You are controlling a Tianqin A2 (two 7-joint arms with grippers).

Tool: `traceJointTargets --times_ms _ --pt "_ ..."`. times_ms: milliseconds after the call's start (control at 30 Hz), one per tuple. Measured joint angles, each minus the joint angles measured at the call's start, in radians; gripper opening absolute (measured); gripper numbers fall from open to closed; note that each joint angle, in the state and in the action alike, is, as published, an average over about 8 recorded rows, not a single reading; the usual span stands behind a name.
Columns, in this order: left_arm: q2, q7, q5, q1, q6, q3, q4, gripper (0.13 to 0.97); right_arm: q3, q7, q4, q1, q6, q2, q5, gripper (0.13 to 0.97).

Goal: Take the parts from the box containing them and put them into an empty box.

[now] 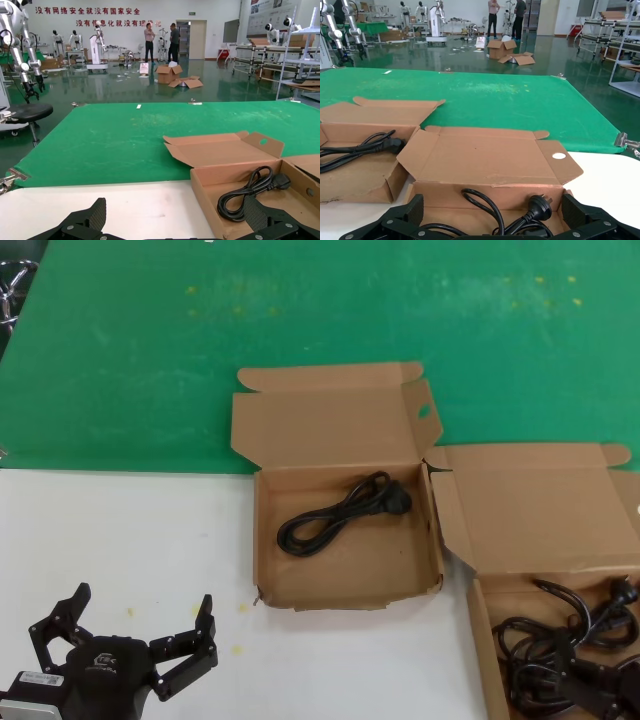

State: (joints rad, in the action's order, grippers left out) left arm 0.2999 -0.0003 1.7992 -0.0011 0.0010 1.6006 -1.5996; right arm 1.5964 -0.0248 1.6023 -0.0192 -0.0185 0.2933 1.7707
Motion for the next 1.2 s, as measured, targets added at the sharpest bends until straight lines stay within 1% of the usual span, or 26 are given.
traceJointTargets --times_ms 1200 --pt "0.000 0.000 0.000 0.000 0.000 0.000 0.000 0.966 0.000 0.000 0.000 0.000 0.000 0.000 0.000 0.966"
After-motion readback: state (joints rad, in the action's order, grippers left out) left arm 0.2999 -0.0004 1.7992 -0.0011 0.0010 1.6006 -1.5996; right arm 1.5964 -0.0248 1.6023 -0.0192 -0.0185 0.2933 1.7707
